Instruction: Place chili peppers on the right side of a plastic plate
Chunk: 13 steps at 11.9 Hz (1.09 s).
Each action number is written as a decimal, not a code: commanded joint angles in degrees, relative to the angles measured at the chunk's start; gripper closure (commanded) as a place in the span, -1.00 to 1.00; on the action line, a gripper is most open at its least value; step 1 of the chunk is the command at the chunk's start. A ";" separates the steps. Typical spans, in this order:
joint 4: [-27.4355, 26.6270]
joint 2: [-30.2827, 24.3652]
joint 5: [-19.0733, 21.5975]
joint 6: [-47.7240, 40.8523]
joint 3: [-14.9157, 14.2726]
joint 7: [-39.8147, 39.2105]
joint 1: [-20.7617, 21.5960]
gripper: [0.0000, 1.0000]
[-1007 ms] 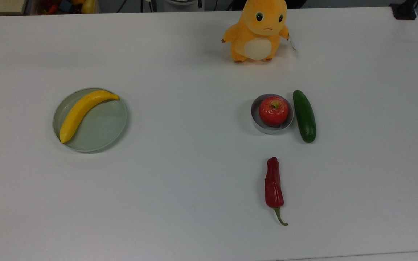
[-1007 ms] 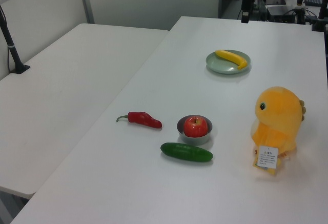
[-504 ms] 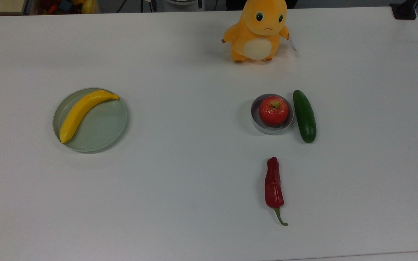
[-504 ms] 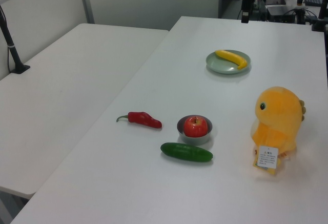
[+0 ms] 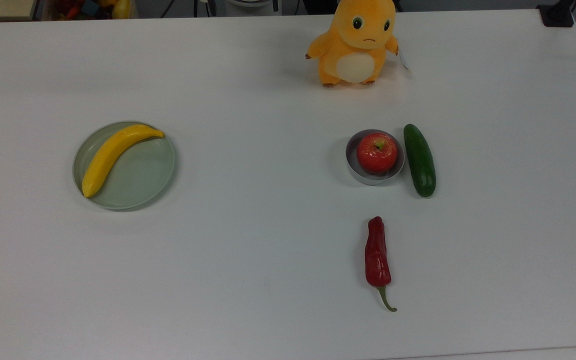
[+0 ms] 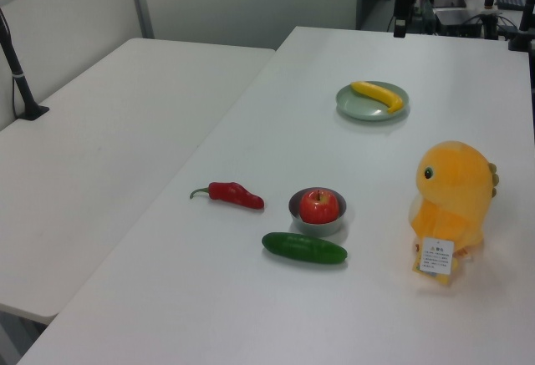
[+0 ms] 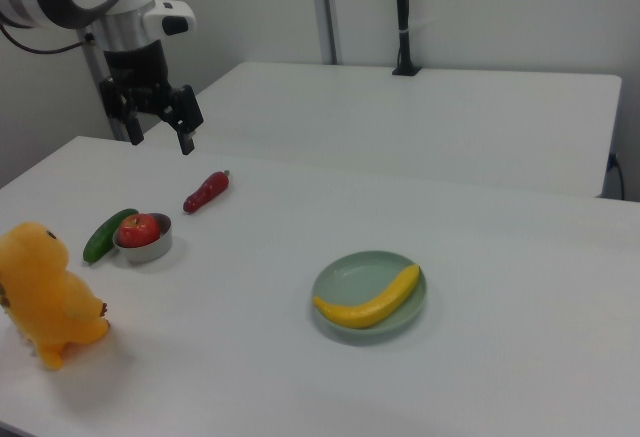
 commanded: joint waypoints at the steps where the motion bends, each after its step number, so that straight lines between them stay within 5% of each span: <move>1: -1.09 -0.38 0.17 1.58 -0.94 -2.48 0.85 -1.00; 7: -1.36 2.33 0.53 1.75 -0.76 -14.53 1.02 -1.00; 10: 1.18 7.85 -0.09 4.99 1.34 -11.82 2.07 -1.00; 13: 9.94 15.49 0.08 6.59 1.35 -5.15 3.74 -1.00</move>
